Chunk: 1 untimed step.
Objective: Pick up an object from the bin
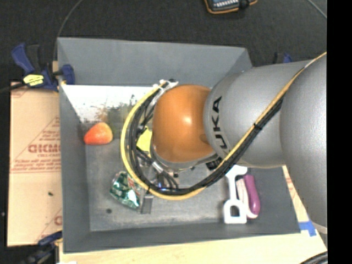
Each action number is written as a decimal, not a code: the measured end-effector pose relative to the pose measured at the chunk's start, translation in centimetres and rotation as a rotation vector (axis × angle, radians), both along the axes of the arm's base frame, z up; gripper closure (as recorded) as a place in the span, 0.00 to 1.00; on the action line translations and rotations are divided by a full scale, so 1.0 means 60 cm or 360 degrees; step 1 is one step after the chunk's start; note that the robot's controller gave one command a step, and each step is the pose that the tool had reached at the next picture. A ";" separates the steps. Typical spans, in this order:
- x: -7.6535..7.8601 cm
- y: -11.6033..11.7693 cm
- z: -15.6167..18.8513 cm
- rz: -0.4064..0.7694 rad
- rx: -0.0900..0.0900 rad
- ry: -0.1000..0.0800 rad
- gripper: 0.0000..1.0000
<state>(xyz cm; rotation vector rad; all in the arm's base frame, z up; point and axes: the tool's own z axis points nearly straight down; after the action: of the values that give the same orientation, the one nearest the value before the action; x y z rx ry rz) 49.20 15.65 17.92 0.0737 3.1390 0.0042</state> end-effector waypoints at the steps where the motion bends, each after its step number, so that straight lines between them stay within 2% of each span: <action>1: 0.065 0.048 -0.043 -0.0014 0.0006 -0.0016 0.00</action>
Offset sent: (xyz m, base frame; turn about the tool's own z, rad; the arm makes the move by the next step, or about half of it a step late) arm 0.0372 0.0192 0.0724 0.0205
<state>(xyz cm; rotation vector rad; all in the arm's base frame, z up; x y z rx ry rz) 53.12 18.51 15.32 0.0876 3.1287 0.0107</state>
